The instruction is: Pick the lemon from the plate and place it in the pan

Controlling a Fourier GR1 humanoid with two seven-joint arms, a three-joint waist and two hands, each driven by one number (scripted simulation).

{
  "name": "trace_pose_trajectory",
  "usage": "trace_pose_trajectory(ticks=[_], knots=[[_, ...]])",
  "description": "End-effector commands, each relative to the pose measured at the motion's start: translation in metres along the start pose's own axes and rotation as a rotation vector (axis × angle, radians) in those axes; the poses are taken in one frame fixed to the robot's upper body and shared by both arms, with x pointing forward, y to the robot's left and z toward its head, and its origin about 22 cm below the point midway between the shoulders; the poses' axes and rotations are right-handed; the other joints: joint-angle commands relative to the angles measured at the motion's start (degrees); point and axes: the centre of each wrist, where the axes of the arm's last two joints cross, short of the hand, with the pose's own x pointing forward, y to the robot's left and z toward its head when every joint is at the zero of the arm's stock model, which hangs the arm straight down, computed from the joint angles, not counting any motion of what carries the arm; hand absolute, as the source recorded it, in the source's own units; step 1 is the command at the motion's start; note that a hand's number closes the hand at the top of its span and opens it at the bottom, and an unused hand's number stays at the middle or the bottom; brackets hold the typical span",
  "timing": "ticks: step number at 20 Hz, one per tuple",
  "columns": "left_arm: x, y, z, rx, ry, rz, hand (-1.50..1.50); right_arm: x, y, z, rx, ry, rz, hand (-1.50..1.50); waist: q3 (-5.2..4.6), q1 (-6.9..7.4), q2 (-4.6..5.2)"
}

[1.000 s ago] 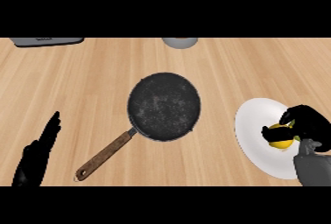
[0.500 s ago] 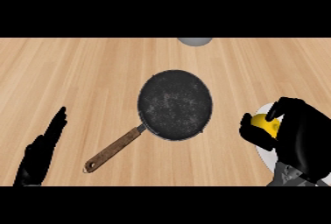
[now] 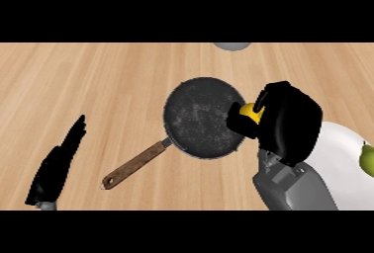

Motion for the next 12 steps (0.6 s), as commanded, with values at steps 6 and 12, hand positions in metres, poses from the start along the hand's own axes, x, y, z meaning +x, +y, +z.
trace_pose_trajectory(ticks=[6,12], knots=[[0.012,-0.011,-0.016,-0.012,-0.017,0.004,0.00,0.021,0.065,-0.053,0.125,0.168,-0.117,1.50,0.09,0.88,0.57],[0.008,-0.007,-0.003,-0.026,-0.026,0.006,0.00,0.017,0.121,-0.078,0.266,0.166,-0.045,1.50,0.12,1.94,0.65]])
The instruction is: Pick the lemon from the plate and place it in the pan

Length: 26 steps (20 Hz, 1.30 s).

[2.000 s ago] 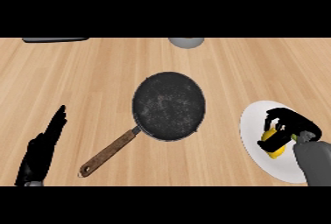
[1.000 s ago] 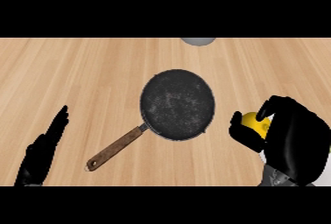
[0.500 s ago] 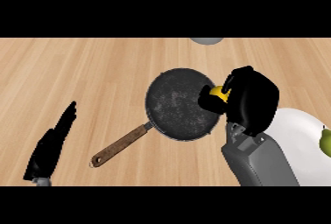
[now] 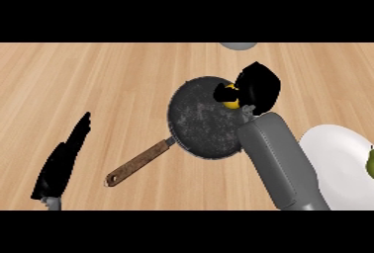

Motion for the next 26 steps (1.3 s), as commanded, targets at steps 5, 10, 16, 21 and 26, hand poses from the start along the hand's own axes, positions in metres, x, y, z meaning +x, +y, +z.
trace_pose_trajectory(ticks=[5,10,16,21,26], knots=[[0.002,-0.003,0.000,-0.018,-0.028,-0.010,0.00,-0.018,0.027,-0.037,0.187,0.255,-0.297,1.50,0.23,2.10,0.91],[0.008,-0.007,-0.007,-0.039,-0.022,0.006,0.00,-0.025,0.045,-0.037,0.204,0.287,-0.484,-1.50,0.20,2.03,0.52],[0.005,0.002,-0.011,0.001,-0.023,0.002,0.00,-0.007,0.043,-0.037,-0.067,0.144,-0.635,-1.50,0.09,1.46,0.39],[-0.003,0.011,-0.006,0.000,0.000,-0.001,0.00,-0.014,0.043,-0.047,-0.252,0.233,-0.758,-1.50,0.04,0.44,0.13],[-0.021,0.002,0.005,0.043,0.029,0.006,0.00,-0.045,0.042,-0.051,-0.381,0.320,-0.830,-1.50,-0.03,-2.58,-0.81]])
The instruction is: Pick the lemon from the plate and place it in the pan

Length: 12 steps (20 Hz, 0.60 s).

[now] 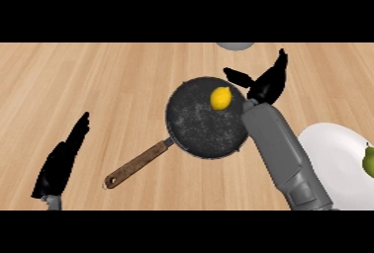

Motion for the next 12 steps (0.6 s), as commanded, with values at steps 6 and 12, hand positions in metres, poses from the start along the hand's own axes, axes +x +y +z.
trace_pose_trajectory(ticks=[6,12], knots=[[-0.015,0.013,0.017,0.038,0.050,0.006,0.00,-0.066,-0.062,-0.001,-0.206,-0.016,-0.096,-1.50,-0.07,-3.38,-1.14],[-0.008,0.019,0.016,0.073,0.030,0.019,0.00,-0.103,-0.131,0.037,-0.208,-0.047,-0.078,-1.50,-0.14,-4.08,-1.21]])
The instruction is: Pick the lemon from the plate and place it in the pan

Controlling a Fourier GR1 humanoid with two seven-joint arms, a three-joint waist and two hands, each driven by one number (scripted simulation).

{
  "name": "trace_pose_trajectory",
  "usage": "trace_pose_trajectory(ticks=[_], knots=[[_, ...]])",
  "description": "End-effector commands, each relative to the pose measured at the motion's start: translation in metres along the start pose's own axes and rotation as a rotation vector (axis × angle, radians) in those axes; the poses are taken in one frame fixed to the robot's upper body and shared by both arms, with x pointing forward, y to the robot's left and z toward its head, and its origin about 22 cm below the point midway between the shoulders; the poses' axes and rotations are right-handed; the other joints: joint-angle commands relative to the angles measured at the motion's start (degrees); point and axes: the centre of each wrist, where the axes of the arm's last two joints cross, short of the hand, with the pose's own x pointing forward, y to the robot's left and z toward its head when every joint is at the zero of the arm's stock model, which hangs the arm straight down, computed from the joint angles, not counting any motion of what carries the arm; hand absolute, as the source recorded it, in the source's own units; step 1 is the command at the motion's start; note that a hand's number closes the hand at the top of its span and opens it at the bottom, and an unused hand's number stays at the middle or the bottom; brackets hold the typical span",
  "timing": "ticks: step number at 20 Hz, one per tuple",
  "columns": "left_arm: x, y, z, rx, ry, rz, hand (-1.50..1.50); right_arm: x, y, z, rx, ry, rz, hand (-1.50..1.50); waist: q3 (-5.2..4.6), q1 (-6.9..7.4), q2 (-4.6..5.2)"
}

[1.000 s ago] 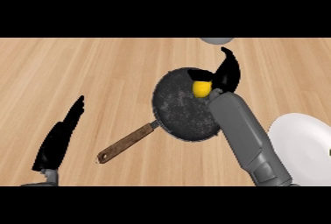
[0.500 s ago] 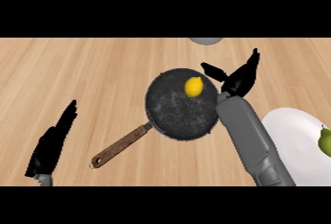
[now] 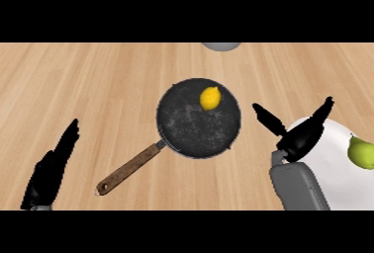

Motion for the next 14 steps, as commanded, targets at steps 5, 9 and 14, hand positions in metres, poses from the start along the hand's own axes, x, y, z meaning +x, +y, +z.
trace_pose_trajectory(ticks=[5,9,14], knots=[[-0.004,-0.005,0.000,-0.002,0.005,0.017,0.00,-0.014,-0.131,0.011,-0.044,-0.013,0.021,-1.50,0.00,-0.16,0.30],[-0.012,0.005,0.007,-0.001,-0.003,0.008,0.00,-0.016,-0.182,0.042,-0.034,-0.024,0.039,-1.50,0.03,0.54,0.42],[-0.006,0.006,0.001,-0.026,-0.018,0.003,0.00,-0.023,-0.216,0.059,-0.024,0.013,0.046,-1.50,0.11,1.09,0.56]])
